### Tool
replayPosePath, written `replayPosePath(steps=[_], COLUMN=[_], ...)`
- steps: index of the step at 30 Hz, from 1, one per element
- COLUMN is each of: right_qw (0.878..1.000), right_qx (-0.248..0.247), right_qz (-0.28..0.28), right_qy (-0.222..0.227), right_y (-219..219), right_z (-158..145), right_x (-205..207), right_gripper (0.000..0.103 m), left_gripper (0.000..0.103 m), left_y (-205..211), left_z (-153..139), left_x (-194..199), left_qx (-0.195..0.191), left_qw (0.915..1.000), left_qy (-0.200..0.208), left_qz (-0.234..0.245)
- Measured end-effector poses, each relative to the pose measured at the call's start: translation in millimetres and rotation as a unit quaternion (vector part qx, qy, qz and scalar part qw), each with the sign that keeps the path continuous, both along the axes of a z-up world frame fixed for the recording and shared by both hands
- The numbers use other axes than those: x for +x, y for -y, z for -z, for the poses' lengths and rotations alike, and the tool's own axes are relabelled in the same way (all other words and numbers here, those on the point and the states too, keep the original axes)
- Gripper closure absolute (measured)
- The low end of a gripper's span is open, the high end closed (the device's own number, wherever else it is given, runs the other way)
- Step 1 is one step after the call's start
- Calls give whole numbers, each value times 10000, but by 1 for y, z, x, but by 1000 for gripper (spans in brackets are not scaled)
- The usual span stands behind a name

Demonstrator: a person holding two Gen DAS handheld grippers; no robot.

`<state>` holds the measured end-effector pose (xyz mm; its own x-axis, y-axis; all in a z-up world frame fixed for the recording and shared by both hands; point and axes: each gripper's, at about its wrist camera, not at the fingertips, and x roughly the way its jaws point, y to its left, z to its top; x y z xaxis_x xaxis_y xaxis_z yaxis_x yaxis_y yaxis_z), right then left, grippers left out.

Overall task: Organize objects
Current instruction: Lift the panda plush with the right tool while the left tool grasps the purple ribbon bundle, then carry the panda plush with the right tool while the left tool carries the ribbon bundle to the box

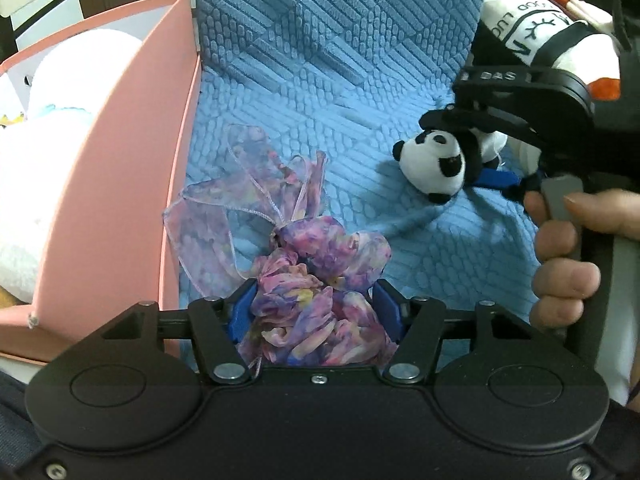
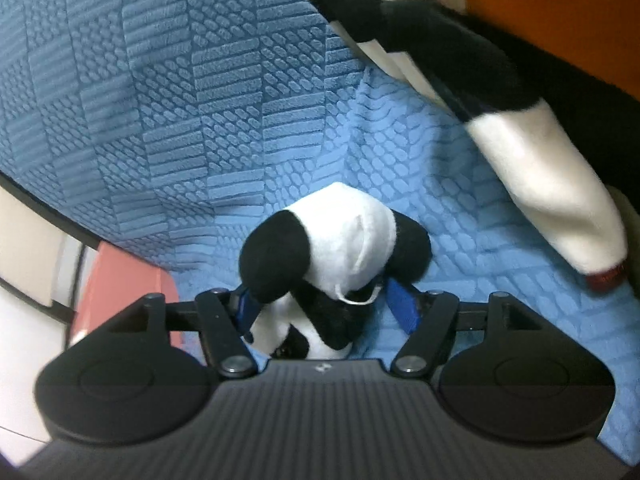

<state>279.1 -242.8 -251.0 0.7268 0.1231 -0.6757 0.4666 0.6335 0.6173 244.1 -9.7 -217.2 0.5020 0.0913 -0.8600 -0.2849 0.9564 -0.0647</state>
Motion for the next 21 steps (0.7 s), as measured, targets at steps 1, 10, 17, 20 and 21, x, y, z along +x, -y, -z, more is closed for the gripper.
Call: replayPosePath(steps=[1, 10, 17, 20, 21], right_qw=[9999, 9883, 9789, 9754, 9754], right_qx=[-146, -1280, -1676, -1750, -1729], right_qz=[-50, -820, -1159, -1327, -1359], right_qy=[-20, -152, -133, -166, -169], right_y=[-4, -40, -48, -50, -50], right_z=[-1, -8, -20, -23, -23], right_x=[4, 28, 22, 19, 17], right_gripper=[34, 43, 57, 57, 57], left_gripper=[45, 47, 55, 62, 63], left_y=[1, 5, 2, -2, -3], left_z=[1, 5, 9, 11, 11], left_x=[1, 3, 1, 1, 1], left_qx=[26, 96, -11, 9, 25], left_qw=[10000, 9999, 9999, 9999, 9999], left_qy=[-19, -68, -65, -54, -41], left_qz=[-7, -35, -132, -151, -160])
